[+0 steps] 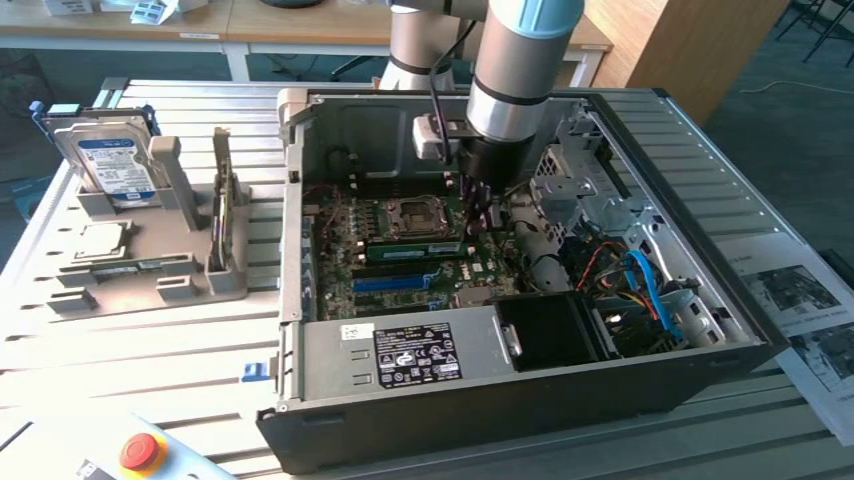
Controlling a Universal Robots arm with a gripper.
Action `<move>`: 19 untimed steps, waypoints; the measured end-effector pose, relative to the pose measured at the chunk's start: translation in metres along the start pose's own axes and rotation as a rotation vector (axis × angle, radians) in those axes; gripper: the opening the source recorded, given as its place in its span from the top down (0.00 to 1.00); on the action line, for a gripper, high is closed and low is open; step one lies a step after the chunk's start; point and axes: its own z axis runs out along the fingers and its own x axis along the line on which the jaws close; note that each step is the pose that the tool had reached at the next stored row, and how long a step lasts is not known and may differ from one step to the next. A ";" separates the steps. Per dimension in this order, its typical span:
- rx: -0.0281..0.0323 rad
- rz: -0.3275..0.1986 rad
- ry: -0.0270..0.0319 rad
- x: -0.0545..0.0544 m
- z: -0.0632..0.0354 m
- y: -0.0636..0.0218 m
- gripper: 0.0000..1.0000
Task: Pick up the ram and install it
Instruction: 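Press down the ram until it locks into place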
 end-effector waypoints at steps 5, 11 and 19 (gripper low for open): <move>-0.0001 0.000 0.0001 0.000 0.0006 0.0000 0.90; 0.0000 0.000 0.0000 0.000 0.0008 0.0000 0.90; -0.0001 0.000 0.0000 0.000 0.0016 0.0000 0.90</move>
